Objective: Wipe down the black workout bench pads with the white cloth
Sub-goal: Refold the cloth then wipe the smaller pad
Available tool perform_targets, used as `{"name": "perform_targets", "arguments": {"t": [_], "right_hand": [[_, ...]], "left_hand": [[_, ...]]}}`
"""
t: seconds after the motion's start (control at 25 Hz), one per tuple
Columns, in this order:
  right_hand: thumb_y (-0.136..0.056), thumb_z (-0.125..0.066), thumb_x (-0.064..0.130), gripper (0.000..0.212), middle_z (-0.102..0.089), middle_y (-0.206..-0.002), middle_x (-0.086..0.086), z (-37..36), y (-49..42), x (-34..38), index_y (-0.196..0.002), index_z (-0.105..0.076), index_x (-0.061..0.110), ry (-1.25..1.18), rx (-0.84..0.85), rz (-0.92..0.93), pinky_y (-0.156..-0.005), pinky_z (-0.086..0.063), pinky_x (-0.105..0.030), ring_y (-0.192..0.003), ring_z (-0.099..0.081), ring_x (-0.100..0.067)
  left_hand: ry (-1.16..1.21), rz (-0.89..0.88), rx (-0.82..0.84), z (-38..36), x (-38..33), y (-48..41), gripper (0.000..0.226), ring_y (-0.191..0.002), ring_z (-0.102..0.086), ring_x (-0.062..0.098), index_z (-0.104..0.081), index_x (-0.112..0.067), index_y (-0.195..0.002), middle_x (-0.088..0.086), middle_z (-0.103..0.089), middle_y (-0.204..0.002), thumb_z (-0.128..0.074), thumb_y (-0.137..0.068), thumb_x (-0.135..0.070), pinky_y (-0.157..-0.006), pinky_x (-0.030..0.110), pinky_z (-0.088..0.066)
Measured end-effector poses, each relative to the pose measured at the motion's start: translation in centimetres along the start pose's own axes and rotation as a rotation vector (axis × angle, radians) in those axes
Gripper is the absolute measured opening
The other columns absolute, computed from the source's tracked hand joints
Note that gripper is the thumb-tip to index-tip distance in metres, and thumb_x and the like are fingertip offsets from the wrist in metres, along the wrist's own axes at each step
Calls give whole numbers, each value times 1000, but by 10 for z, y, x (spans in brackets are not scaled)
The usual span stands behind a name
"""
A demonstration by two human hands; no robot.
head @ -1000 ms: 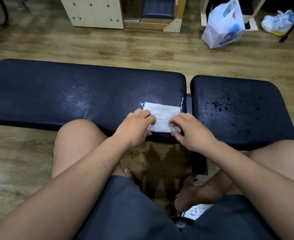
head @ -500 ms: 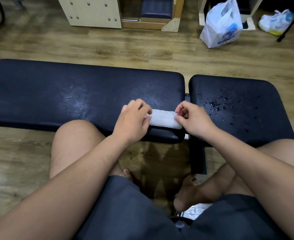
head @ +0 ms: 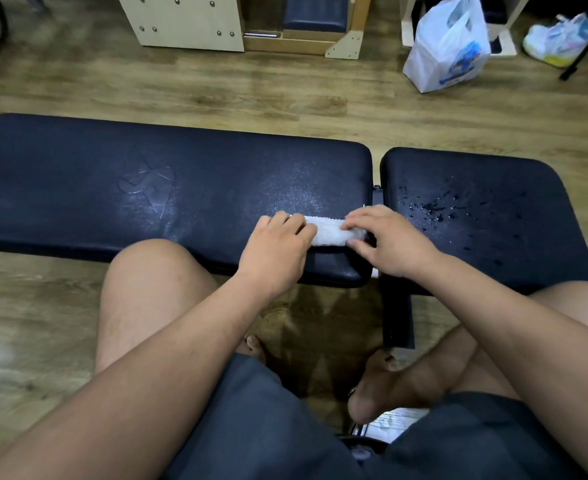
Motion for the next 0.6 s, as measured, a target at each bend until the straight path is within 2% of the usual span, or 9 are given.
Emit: {"name": "perform_targets", "arguments": {"t": [0.08,0.16,0.28,0.36,0.44,0.52,0.6], "right_hand": [[-93,-58,19,22,-66,-114,-3,1,-8,2,-112,-66,14,49,6,31,-96,-41,-32,-107,-54,-26],[-96,-51,19,22,-66,-109,-6,0,-10,6,-112,-64,12,71,-13,-1,-91,-39,-32,-101,-53,-29],[-95,-52,28,26,-59,-103,-9,-8,13,21,-113,-63,12,100,-62,-70,-86,-43,-36,-98,-54,-29],[-85,-63,37,37,-55,-104,-6,-20,36,44,-113,-62,14,148,-32,0,-82,-49,-37,-96,-55,-26],[-73,-71,32,44,-53,-108,-6,-28,44,51,-110,-60,13,260,-2,67,-79,-50,-42,-97,-53,-28],[-67,-72,18,39,-54,-111,-6,-25,39,49,-104,-60,12,314,-48,113,-74,-50,-43,-96,-53,-30],[-71,-63,14,27,-60,-108,-6,-25,34,51,-98,-61,11,317,-61,205,-72,-48,-40,-94,-57,-31]], "left_hand": [[-13,-27,0,2,-4,1,28,-82,-55,28,-60,-15,-106,2,-63,-98,-65,-78,-17,-69,39,-40],[-49,-46,23,0,-9,3,43,-94,-58,29,-56,-13,-126,4,-63,-122,-61,-84,-25,-77,42,-44],[-91,-32,94,-5,-14,6,55,-122,-52,30,-47,-14,-140,3,-51,-145,-53,-89,-32,-96,47,-39],[-87,-36,132,-8,-14,8,59,-133,-42,29,-47,-17,-142,0,-48,-148,-50,-85,-32,-105,48,-32],[30,-28,148,-9,-11,7,61,-132,-40,27,-50,-18,-140,-2,-47,-149,-49,-81,-30,-105,44,-29],[183,-26,140,-7,-10,9,61,-129,-41,26,-53,-15,-138,2,-47,-148,-53,-78,-29,-106,42,-33],[313,-40,125,-6,-11,13,58,-123,-48,28,-55,-9,-128,8,-52,-136,-63,-73,-25,-105,39,-38]]}}
Point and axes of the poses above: each hand's wrist, its own y-axis away from the middle knuckle, its own z-axis out of the back of the hand, x = y × z, the point moved 7 cm from there along -y, towards the middle knuckle
